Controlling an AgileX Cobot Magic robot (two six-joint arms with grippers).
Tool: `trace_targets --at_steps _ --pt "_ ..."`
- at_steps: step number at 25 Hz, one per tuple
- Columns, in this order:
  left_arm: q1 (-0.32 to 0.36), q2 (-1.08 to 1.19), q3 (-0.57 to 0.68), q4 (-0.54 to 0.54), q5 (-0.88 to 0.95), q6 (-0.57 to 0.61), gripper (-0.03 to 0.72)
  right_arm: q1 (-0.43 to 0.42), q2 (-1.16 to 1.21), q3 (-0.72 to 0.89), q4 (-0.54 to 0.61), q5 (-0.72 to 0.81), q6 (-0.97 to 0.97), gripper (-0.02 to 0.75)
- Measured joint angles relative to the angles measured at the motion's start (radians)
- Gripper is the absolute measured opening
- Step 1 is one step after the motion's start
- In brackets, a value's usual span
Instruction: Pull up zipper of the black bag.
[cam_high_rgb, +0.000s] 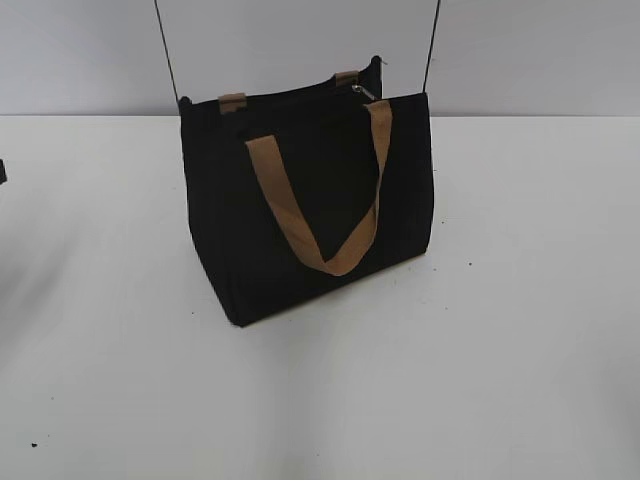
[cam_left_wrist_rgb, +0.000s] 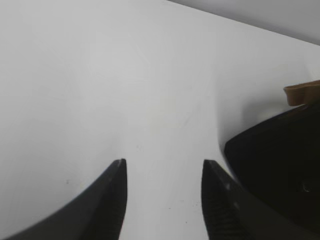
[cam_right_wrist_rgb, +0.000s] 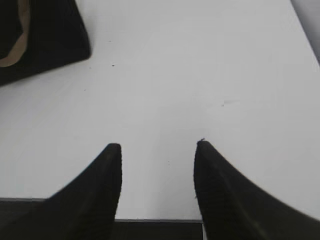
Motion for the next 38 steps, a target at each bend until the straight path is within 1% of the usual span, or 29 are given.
trace_targets --at_steps 2,4,9,11,17,19,20,21,22,24,25,26,27,30,31,33,34,37,38 --pt "0.000 0.000 0.000 0.000 0.030 0.000 0.376 -0.051 0.000 0.000 0.000 0.000 0.000 0.363" --pt "0.000 0.000 0.000 0.000 0.075 0.000 0.376 -0.078 0.000 0.000 0.000 0.000 0.000 0.363" --pt "-0.001 0.000 0.000 -0.001 0.258 0.000 0.376 -0.082 0.000 0.000 0.001 0.000 0.000 0.363" --pt "-0.001 0.000 0.000 -0.001 0.291 0.000 0.376 -0.082 0.000 0.000 0.001 0.000 -0.001 0.363" --pt "-0.001 0.020 0.000 -0.001 0.295 0.017 0.376 -0.082 0.000 0.000 0.001 0.000 -0.001 0.363" --pt "-0.003 0.023 0.000 -0.001 0.276 0.056 0.376 -0.082 0.000 0.000 0.001 0.000 -0.001 0.363" --pt "-0.009 0.022 0.000 -0.019 0.270 0.107 0.376 -0.082 0.000 0.000 0.001 0.000 -0.001 0.363" --pt "-0.019 0.018 0.000 -0.073 0.270 0.175 0.376 -0.082 0.000 0.000 0.001 0.000 -0.001 0.363" --pt "-0.030 0.012 0.000 -0.144 0.287 0.286 0.376 -0.082 0.000 0.000 0.001 0.000 -0.001 0.363" --pt "-0.073 -0.006 0.002 -0.341 0.326 0.521 0.376 -0.082 0.000 0.000 0.001 -0.001 -0.001 0.363" --pt "-0.099 -0.016 0.002 -0.460 0.366 0.648 0.376 -0.082 0.000 0.000 0.001 -0.001 -0.002 0.363" --pt "-0.124 -0.026 0.002 -0.584 0.405 0.751 0.376 -0.082 0.000 0.000 0.001 -0.001 -0.002 0.363" --pt "-0.154 -0.033 0.002 -0.697 0.465 0.886 0.376 -0.082 0.000 0.000 0.001 -0.001 -0.002 0.363" --pt "-0.244 -0.064 0.002 -0.990 0.611 1.150 0.376 -0.082 0.000 0.000 0.001 -0.001 -0.002 0.363" --pt "-0.274 -0.078 0.002 -1.077 0.664 1.217 0.376 -0.082 0.000 0.000 0.001 -0.001 -0.002 0.363" --pt "-0.320 -0.126 -0.001 -1.198 0.769 1.287 0.376 -0.082 0.000 0.000 0.001 -0.001 -0.002 0.363" --pt "-0.336 -0.149 -0.013 -1.251 0.864 1.320 0.376 -0.082 0.000 0.000 0.001 -0.001 -0.002 0.363" --pt "-0.345 -0.244 -0.065 -1.356 1.106 1.407 0.376 -0.082 0.000 0.000 0.001 -0.001 -0.002 0.363" --pt "-0.345 -0.273 -0.087 -1.399 1.208 1.454 0.376 -0.082 0.000 0.000 0.002 -0.001 -0.002 0.363"
